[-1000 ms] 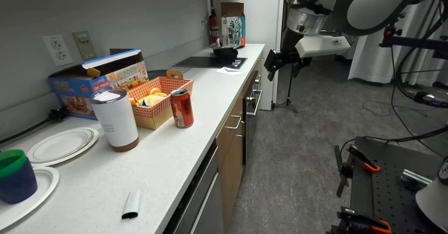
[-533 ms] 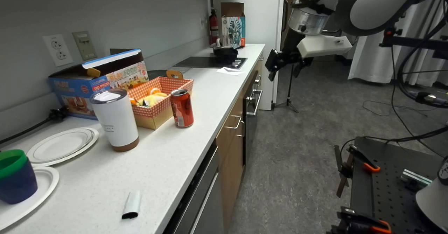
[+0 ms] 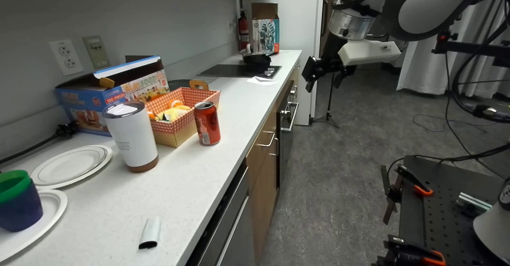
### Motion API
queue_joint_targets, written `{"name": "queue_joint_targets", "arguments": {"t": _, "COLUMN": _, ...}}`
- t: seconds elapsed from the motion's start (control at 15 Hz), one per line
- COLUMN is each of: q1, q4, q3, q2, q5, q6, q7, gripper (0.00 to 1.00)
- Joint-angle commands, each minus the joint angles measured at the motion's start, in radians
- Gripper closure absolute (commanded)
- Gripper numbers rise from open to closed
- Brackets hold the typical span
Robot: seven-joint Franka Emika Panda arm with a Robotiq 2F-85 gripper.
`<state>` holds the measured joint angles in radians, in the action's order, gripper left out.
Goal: Pick up the green toy, put it in the drawer and close the drawer.
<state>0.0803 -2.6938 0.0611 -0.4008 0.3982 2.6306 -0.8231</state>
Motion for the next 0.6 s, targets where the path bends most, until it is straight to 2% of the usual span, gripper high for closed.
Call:
{"name": "queue_joint_targets", "arguments": {"t": 0.0, "q1": 0.057, "q4": -0.002, "q3": -0.059, "q2": -0.001, "q5": -0.046, "q6": 0.006, "q7": 0.034, "gripper": 0.0}}
{"name": "queue_joint_targets", "arguments": {"t": 0.53, "q1": 0.057, "q4": -0.002, "q3": -0.059, "q2": -0.001, "q5": -0.046, "q6": 0.006, "q7": 0.034, "gripper": 0.0}}
